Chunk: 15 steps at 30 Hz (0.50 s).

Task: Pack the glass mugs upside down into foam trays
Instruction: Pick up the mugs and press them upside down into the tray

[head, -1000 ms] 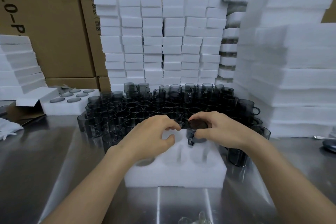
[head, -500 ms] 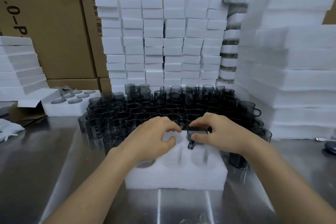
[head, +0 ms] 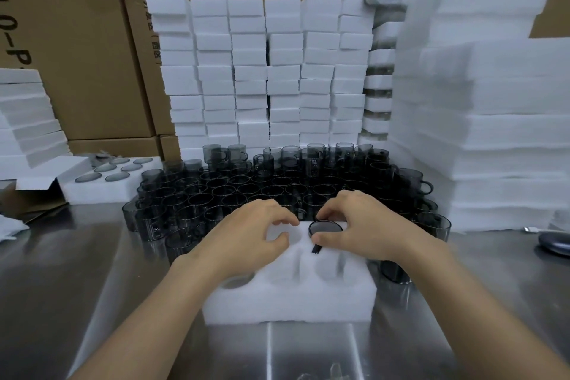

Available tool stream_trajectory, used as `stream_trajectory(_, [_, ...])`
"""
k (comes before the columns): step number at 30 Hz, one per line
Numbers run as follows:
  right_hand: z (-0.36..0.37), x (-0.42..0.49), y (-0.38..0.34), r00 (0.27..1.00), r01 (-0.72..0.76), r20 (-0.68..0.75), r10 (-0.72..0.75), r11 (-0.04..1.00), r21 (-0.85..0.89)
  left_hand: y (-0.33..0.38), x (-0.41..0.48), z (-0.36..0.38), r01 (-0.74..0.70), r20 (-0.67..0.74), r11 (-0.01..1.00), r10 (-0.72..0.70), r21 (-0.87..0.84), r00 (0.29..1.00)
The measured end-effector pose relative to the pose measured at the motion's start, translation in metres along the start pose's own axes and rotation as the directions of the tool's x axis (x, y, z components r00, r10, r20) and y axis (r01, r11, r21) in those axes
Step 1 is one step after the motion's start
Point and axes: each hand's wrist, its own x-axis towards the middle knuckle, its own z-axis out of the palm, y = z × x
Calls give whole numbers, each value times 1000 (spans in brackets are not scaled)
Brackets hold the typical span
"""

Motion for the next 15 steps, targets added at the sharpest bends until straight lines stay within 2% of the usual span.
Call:
stream_trajectory(5, [3,3,1,997,-80,14,79,993,85,-1,-1,0,1,3,1000,-1,5,1000])
stream_trajectory(10, [0,0,7,996,-93,14,92,971,218,-1,-2,-1,5,-3,1000,-5,-11,1000])
stream_trajectory(12, [-11,0,13,979,-81,-154,133,950,303,-2,-2,-2,8,-10,1000,-8,-19,1000])
stream_trajectory(14, [-26,2,28,895,-74,-389,219,933,353,-2,-2,-2,13,-5,1000,-13,-22,1000])
stream_trajectory(15, [-33,2,37,852,-95,-460,251,937,335,-2,-2,-2,13,-3,1000,-13,-19,1000])
